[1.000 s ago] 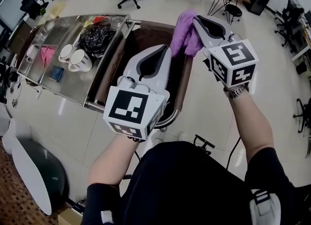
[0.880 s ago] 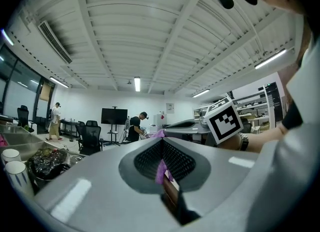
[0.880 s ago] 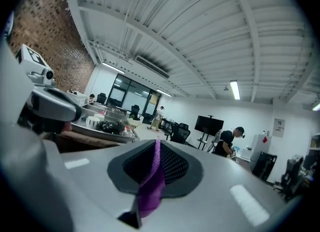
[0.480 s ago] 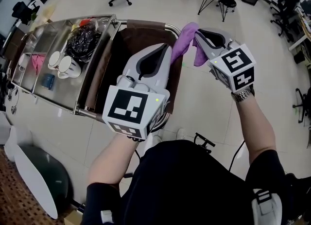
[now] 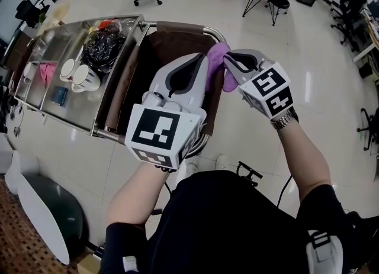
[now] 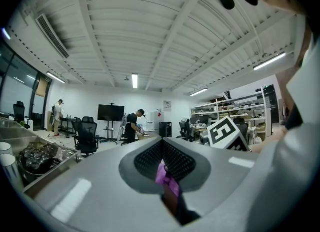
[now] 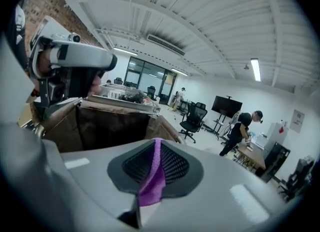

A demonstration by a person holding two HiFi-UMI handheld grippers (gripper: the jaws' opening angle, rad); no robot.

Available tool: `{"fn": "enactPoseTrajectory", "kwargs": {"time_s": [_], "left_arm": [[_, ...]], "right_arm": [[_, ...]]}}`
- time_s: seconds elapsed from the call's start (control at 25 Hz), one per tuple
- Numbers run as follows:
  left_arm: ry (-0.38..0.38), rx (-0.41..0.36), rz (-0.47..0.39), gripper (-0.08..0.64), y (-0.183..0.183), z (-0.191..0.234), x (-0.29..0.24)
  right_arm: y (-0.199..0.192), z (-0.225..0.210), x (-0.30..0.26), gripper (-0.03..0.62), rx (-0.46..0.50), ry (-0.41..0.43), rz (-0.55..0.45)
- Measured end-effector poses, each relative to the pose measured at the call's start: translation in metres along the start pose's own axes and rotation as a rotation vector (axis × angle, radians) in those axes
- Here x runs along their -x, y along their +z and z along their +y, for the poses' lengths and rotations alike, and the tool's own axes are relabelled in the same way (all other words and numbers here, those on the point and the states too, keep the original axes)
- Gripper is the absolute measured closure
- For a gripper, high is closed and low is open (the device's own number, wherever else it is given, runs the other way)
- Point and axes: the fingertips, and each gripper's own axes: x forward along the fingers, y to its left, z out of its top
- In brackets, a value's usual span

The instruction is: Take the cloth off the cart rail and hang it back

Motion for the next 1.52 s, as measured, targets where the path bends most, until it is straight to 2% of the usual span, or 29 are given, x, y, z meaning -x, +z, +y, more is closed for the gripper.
{"fn": "enactPoseTrajectory", "kwargs": {"time_s": [0.16, 0.28, 0.72, 0.92, 1.16, 1.52], "left_arm": [[-0.001, 0.003, 0.004, 0.557, -0.002, 0.001, 0.006], [-0.006, 0.005, 0.003, 0.557, -0.001, 0.0, 0.01], [-0.056, 0.005, -0.012, 0.557, 0.008, -0.006, 0.044], [-0.104, 0.006, -0.018, 0.557, 0.007, -0.016, 0.06], [-0.122, 0.018, -0.026, 0.557, -0.003, -0.024, 0.075], [-0.062, 0.02, -0.053, 0.557, 0.005, -0.072, 0.095]], "right_arm": [[-0.02, 0.012, -0.009, 0.549, -0.037, 0.016, 0.049], [-0.02, 0.015, -0.008, 0.468, -0.051, 0.011, 0.041], [0.01, 0.035, 0.022, 0.465, -0.096, -0.097, -0.039], [0.029, 0.049, 0.043, 0.48, -0.107, -0.162, -0.093], [0.047, 0.072, 0.062, 0.511, -0.108, -0.207, -0.166], [0.076, 0.1, 0.136, 0.589, -0.099, -0.221, -0.339]]}}
